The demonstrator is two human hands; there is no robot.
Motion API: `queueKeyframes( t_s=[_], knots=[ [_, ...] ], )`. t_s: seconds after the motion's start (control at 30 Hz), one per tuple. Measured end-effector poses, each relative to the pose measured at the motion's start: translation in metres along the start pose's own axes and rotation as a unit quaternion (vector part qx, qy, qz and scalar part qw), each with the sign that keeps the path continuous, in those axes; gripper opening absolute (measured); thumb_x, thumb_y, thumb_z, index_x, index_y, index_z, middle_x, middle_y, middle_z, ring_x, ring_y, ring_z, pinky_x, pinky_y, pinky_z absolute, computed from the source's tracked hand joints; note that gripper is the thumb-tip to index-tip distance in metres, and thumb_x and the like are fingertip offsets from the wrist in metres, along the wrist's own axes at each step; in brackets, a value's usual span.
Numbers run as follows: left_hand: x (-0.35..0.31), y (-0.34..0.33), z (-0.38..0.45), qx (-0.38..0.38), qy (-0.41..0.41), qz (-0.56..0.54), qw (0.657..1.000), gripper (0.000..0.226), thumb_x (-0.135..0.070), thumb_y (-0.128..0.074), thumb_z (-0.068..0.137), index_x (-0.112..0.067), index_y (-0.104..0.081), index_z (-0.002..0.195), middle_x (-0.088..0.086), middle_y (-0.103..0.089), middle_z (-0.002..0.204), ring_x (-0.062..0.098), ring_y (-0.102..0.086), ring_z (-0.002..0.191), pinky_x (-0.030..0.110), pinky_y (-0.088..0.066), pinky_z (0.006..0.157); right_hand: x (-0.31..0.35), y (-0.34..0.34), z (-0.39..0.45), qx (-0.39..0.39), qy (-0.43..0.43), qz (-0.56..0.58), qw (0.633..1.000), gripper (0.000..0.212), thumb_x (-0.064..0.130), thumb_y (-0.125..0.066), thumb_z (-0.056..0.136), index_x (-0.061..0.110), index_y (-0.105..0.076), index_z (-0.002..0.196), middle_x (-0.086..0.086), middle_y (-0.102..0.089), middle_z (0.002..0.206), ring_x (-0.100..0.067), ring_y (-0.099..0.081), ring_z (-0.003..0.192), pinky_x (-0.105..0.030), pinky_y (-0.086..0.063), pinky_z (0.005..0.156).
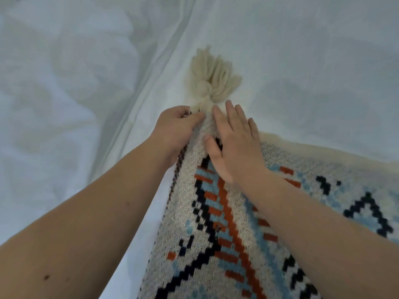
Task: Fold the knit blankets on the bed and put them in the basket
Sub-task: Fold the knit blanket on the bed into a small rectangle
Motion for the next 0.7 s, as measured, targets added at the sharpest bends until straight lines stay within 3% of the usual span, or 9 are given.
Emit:
queueKeyframes(
  t_s=[0.07,0.13,0.2,0.27,0.33,0.43,0.57,0.7],
  knots=[
    [0.0,-0.002,0.002,0.011,0.001,-0.008,1.0,0.011,-0.017,-0.067,0.094,-0.008,-0.074,0.093,0.0,-0.077,0.078,0.009,-0.072,0.066,0.018,-0.055,0.057,-0.001,0.0,0.007,0.017,0.004,0.001,1.0,0.063,0.05,-0.022,0.103,0.031,0.005,0.157,0.003,0.004,0.167,-0.017,0.007,0.152,-0.04,0.008,0.122],
    [0.003,-0.002,0.005,0.017,0.002,-0.016,1.0,0.015,-0.02,-0.067,0.095,-0.008,-0.075,0.096,0.002,-0.078,0.083,0.011,-0.074,0.072,0.019,-0.056,0.06,0.0,0.004,0.013,0.007,0.011,0.047,0.999,0.063,0.048,-0.031,0.104,0.031,-0.004,0.158,0.003,-0.019,0.164,-0.018,-0.01,0.151,-0.038,-0.001,0.122],
    [0.004,0.0,0.009,0.017,0.006,-0.018,1.0,0.02,-0.026,-0.065,0.096,-0.008,-0.075,0.097,0.006,-0.078,0.088,0.016,-0.075,0.078,0.024,-0.058,0.066,0.002,0.013,0.02,-0.057,0.025,0.115,0.991,0.059,0.04,-0.047,0.101,0.024,-0.029,0.155,-0.002,-0.05,0.146,-0.022,-0.039,0.137,-0.037,-0.022,0.116],
    [0.005,0.001,0.014,0.017,0.023,-0.023,0.999,0.026,-0.031,-0.061,0.098,-0.009,-0.075,0.097,0.008,-0.078,0.091,0.021,-0.075,0.085,0.032,-0.06,0.075,0.005,0.024,0.027,-0.13,0.045,0.163,0.977,0.047,0.031,-0.061,0.096,0.016,-0.055,0.14,-0.005,-0.068,0.122,-0.024,-0.058,0.115,-0.036,-0.04,0.101],
    [0.004,0.004,0.019,0.012,0.039,-0.041,0.998,0.03,-0.032,-0.056,0.101,-0.008,-0.074,0.098,0.01,-0.078,0.094,0.025,-0.075,0.092,0.037,-0.059,0.083,0.008,0.031,0.035,-0.159,0.045,0.201,0.965,0.03,0.028,-0.065,0.093,0.016,-0.07,0.121,-0.001,-0.073,0.108,-0.02,-0.064,0.1,-0.031,-0.047,0.089],
    [-0.001,0.007,0.03,0.017,0.039,-0.068,0.997,0.029,-0.027,-0.053,0.102,-0.006,-0.072,0.107,0.012,-0.077,0.102,0.027,-0.073,0.098,0.039,-0.058,0.088,0.014,0.044,0.049,-0.197,0.055,0.225,0.953,0.018,0.029,-0.069,0.09,0.018,-0.077,0.101,0.005,-0.074,0.094,-0.013,-0.064,0.088,-0.026,-0.047,0.078],
    [-0.008,0.009,0.039,0.035,0.046,-0.096,0.994,0.025,-0.015,-0.056,0.098,-0.001,-0.07,0.113,0.008,-0.076,0.096,0.019,-0.073,0.085,0.029,-0.06,0.075,0.019,0.048,0.063,-0.211,0.044,0.271,0.938,0.02,0.033,-0.069,0.088,0.019,-0.077,0.1,0.003,-0.072,0.101,-0.018,-0.063,0.1,-0.035,-0.048,0.092],
    [-0.008,0.001,0.035,0.067,0.069,-0.155,0.983,0.022,-0.01,-0.05,0.101,-0.003,-0.069,0.109,0.005,-0.075,0.084,0.014,-0.072,0.074,0.025,-0.06,0.067,0.019,0.038,0.073,-0.191,0.034,0.262,0.945,0.018,0.035,-0.07,0.088,0.02,-0.076,0.098,0.002,-0.067,0.108,-0.017,-0.059,0.105,-0.023,-0.04,0.09]
  ],
)
Point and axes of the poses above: each hand's wrist, its own z-axis towards the middle knuckle, its own y-axis out of the back of the hand, x = y × z, the point moved 5 cm from there along z, towards the middle knuckle
